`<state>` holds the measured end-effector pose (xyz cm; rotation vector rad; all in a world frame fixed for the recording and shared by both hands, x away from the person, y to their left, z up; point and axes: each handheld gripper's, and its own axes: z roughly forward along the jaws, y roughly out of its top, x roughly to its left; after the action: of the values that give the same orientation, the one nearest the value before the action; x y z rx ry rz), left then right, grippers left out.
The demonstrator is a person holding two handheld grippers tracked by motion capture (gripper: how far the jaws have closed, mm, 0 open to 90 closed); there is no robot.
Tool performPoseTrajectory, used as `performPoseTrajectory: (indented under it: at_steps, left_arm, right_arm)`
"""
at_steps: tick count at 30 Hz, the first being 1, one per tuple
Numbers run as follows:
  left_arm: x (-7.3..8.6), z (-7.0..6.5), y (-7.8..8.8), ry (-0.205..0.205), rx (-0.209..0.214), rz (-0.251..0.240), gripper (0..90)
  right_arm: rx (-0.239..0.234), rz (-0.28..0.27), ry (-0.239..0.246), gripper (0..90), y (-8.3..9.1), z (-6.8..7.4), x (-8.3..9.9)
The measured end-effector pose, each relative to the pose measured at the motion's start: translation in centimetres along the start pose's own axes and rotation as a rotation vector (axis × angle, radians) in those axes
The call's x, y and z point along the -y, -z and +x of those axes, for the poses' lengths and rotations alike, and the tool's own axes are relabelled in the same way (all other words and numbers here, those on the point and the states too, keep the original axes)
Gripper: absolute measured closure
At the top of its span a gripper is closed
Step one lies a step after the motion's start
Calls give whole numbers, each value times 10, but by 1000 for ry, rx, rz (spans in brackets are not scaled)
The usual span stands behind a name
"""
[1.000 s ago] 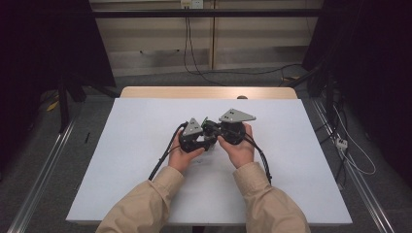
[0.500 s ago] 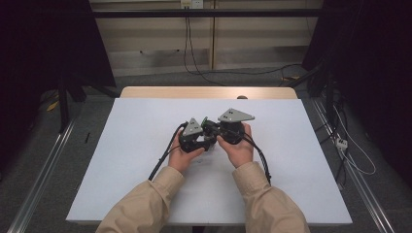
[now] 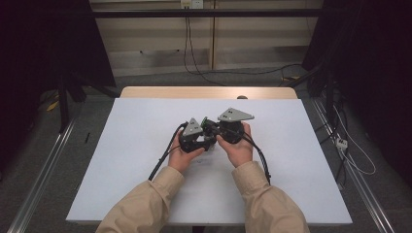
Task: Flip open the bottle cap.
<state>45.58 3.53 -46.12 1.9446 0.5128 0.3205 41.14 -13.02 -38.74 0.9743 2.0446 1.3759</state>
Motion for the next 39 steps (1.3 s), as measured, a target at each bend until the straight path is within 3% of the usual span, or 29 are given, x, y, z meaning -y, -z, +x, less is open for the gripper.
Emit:
performPoseTrajectory:
  at_steps: [39]
  left_arm:
    - [0, 1, 1, 11, 8, -7, 530]
  right_arm:
    - [-2, -2, -2, 900, -5, -1, -3]
